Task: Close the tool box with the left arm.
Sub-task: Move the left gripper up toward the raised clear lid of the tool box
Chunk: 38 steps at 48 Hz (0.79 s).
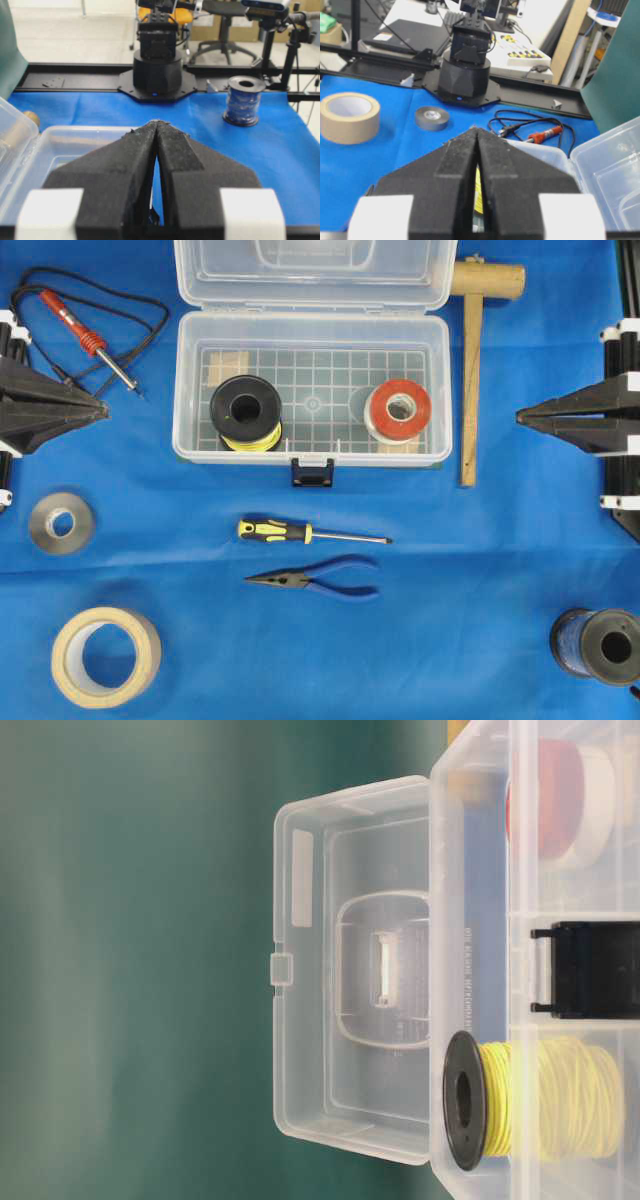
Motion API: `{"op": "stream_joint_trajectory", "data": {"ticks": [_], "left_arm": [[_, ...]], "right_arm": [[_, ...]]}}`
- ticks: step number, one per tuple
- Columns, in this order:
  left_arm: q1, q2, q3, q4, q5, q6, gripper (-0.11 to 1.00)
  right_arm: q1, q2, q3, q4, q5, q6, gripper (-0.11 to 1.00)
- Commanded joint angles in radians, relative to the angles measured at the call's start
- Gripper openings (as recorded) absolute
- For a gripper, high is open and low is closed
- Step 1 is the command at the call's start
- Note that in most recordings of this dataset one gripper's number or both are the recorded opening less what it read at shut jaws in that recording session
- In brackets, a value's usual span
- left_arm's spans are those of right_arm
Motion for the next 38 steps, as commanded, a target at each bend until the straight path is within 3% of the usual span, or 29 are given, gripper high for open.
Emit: {"op": "stream_joint_trajectory", "data": {"ticks": [1,11,27,32,38], "left_arm": [[0.023,0.009,-0.031,-0.02,-0.009,0.025,0.0],[0.094,0.034,-0.054,-0.028,-0.063,0.083,0.0],[0.35,0.153,-0.17,-0.029,-0.097,0.092,0.03],[0.419,0.222,-0.232,-0.028,-0.089,0.092,0.24],[0.486,0.321,-0.307,-0.028,-0.052,0.098,0.62]], "right_arm": [[-0.003,0.008,-0.04,0.0,-0.008,-0.006,0.0],[-0.003,0.031,-0.061,0.0,0.003,-0.005,0.0],[-0.017,0.054,-0.058,0.0,0.0,-0.003,0.0],[-0.02,0.058,-0.058,0.0,0.002,-0.003,0.0],[-0.021,0.061,-0.057,0.002,0.003,-0.003,0.0]]}}
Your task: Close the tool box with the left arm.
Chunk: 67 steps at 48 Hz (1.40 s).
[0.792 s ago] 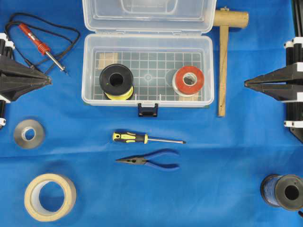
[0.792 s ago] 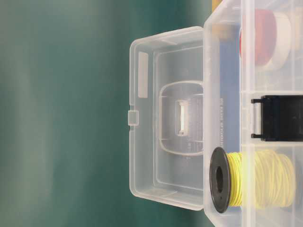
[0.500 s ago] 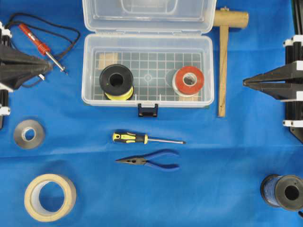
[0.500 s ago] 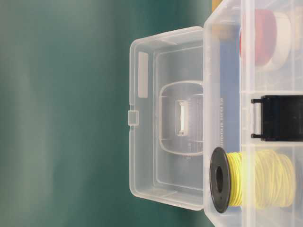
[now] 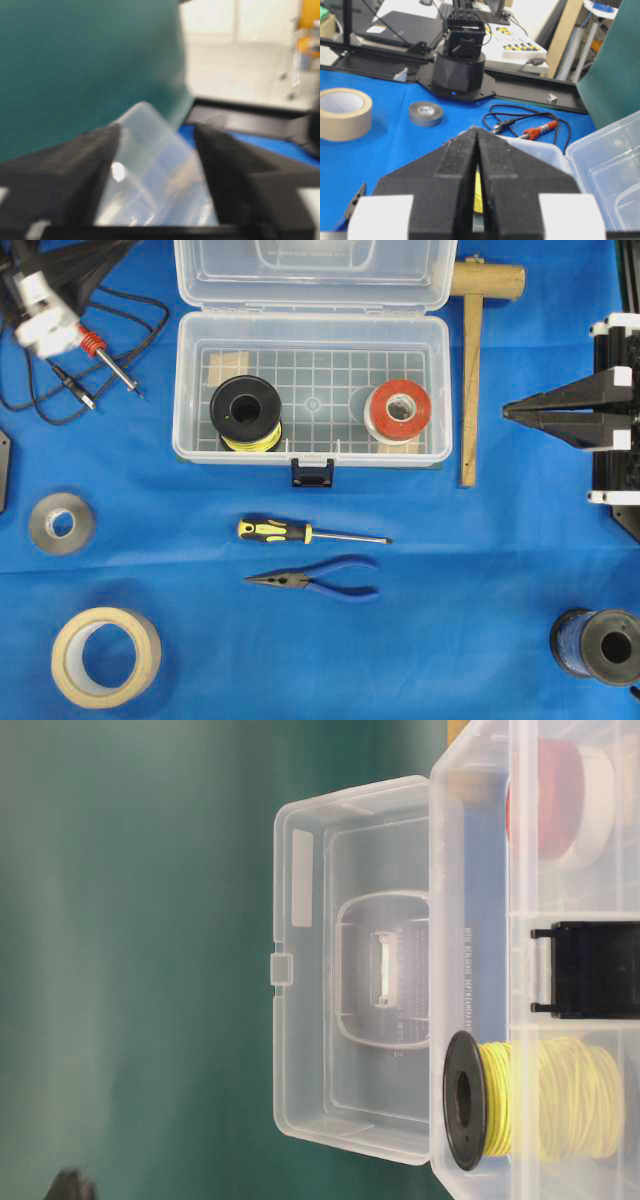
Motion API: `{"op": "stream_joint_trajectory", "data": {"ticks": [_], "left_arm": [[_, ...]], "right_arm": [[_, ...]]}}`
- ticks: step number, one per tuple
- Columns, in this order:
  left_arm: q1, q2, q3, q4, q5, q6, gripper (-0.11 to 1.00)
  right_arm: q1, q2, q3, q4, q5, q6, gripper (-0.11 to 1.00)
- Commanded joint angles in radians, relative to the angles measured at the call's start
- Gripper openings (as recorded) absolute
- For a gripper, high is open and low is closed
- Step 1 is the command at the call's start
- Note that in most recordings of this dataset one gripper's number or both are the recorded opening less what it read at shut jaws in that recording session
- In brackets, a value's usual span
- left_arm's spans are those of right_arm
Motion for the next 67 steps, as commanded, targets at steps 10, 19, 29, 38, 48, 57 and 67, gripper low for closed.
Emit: {"op": "stream_joint_trajectory", "data": {"ticks": [10,19,29,38,48,57,67], "left_arm": [[0.144,0.238,-0.196,-0.002,0.101,0.034,0.92],[0.196,0.393,-0.314,0.0,0.178,0.098,0.92],[0.213,0.546,-0.423,0.0,0.281,0.137,0.92],[0.229,0.627,-0.499,0.0,0.414,0.187,0.92],[0.229,0.666,-0.555,0.0,0.529,0.233,0.92],[0.193,0.669,-0.578,-0.002,0.609,0.245,0.92],[0.133,0.643,-0.595,0.0,0.713,0.238,0.92]], "right_arm": [[-0.006,0.021,-0.018,0.0,-0.003,0.002,0.0],[-0.008,0.043,-0.015,0.0,-0.002,0.002,0.0],[-0.015,0.071,-0.011,0.0,-0.002,0.002,0.0],[-0.017,0.075,-0.011,0.0,0.0,0.002,0.0],[-0.017,0.074,-0.011,0.0,0.014,0.002,0.0],[-0.017,0.075,-0.011,0.0,0.018,0.002,0.0],[-0.017,0.075,-0.011,-0.003,0.018,0.002,0.0]]}}
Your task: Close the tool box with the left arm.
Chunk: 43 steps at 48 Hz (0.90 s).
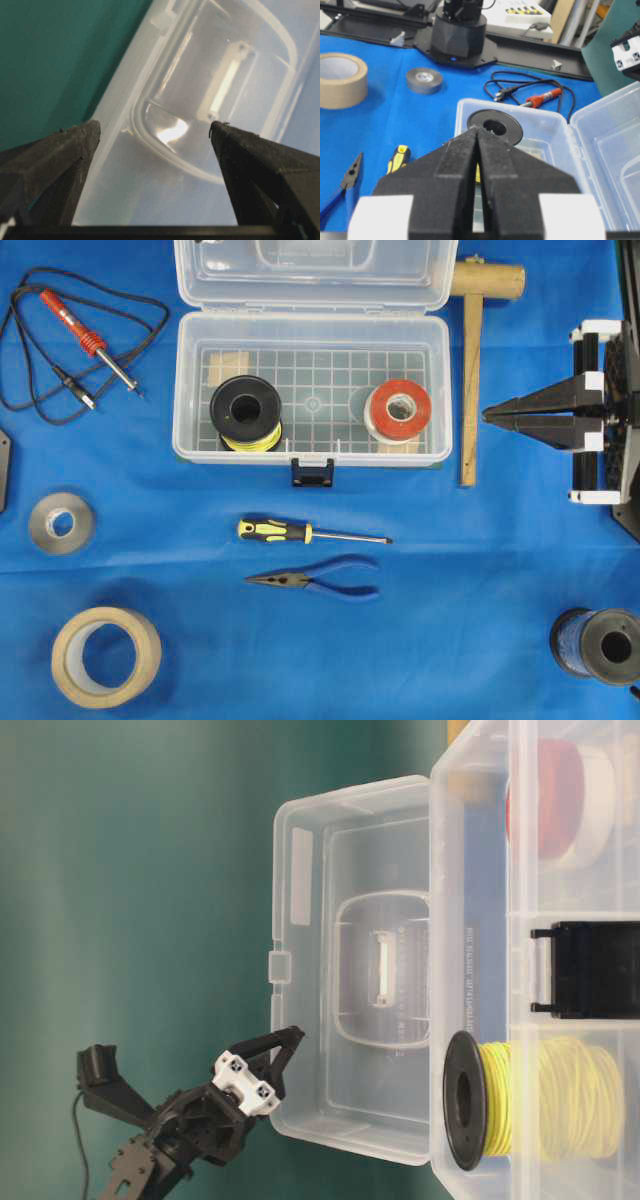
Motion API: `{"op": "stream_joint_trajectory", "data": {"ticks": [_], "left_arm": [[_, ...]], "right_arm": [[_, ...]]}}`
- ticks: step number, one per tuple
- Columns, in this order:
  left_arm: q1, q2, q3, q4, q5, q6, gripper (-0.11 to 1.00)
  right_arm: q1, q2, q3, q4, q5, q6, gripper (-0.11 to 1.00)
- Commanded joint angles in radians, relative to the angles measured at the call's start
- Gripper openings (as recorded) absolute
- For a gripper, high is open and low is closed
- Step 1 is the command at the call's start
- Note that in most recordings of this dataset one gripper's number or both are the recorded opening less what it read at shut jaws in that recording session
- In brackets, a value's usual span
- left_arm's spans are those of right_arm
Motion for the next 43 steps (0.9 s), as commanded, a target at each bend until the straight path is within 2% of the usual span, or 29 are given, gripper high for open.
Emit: {"op": "stream_joint_trajectory", "data": {"ticks": [1,13,23,32,43], "left_arm": [[-0.069,-0.035,-0.018,-0.003,0.051,-0.012,0.92],[-0.156,-0.118,-0.009,-0.005,0.158,-0.02,0.92],[-0.241,-0.216,0.034,-0.006,0.167,-0.032,0.92],[-0.307,-0.293,0.092,-0.006,0.184,-0.164,0.92],[-0.446,-0.362,0.173,-0.008,0.213,-0.227,0.92]], "right_arm": [[-0.002,0.003,-0.011,-0.003,-0.005,0.002,0.0],[-0.002,0.002,-0.011,-0.011,-0.005,-0.002,0.0],[-0.002,0.002,-0.011,-0.014,-0.005,-0.002,0.0],[-0.002,0.0,-0.012,-0.015,-0.005,-0.002,0.0],[-0.002,-0.002,-0.012,-0.015,-0.005,-0.002,0.0]]}}
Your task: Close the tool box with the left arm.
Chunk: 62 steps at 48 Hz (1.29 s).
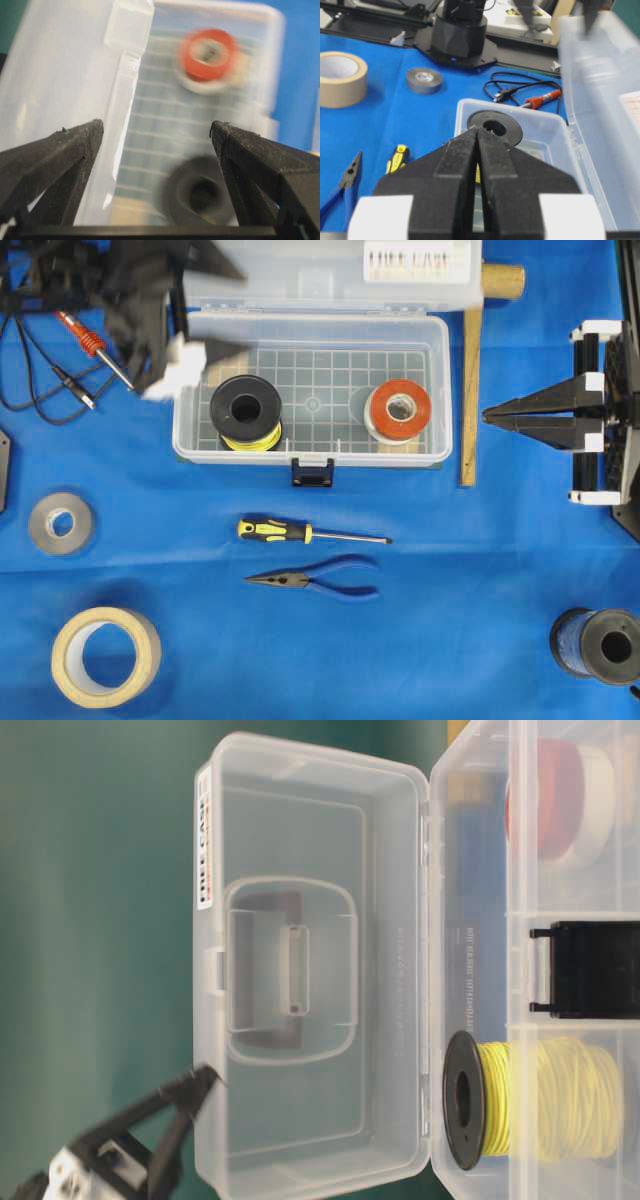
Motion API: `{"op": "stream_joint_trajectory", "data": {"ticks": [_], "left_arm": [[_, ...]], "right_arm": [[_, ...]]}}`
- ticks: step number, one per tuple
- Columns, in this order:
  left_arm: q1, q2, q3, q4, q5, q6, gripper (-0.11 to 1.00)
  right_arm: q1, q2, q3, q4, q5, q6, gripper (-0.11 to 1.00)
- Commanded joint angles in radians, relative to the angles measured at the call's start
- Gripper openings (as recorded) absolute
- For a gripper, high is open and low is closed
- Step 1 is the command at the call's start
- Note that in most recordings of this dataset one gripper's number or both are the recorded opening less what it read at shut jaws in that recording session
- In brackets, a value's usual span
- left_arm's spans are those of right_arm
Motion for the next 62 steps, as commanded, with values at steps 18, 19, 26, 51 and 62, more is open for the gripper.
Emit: {"op": "stream_joint_trajectory", "data": {"ticks": [18,19,26,51,62], "left_arm": [[-0.176,-0.16,0.051,-0.002,0.0,-0.138,0.92],[-0.178,-0.17,0.054,-0.002,-0.009,-0.138,0.92],[-0.178,-0.275,0.103,-0.002,-0.137,-0.129,0.91],[-0.183,-0.601,0.456,-0.002,-0.457,-0.103,0.91],[-0.268,-0.661,0.66,-0.002,-0.609,-0.11,0.91]], "right_arm": [[-0.002,-0.002,-0.015,-0.002,0.015,0.0,0.0],[-0.002,-0.003,-0.015,-0.002,0.017,0.0,0.0],[-0.002,-0.011,-0.015,-0.002,0.017,0.0,0.0],[-0.002,-0.043,-0.018,-0.002,0.018,0.0,0.0],[-0.002,-0.043,-0.017,-0.002,0.021,0.0,0.0]]}}
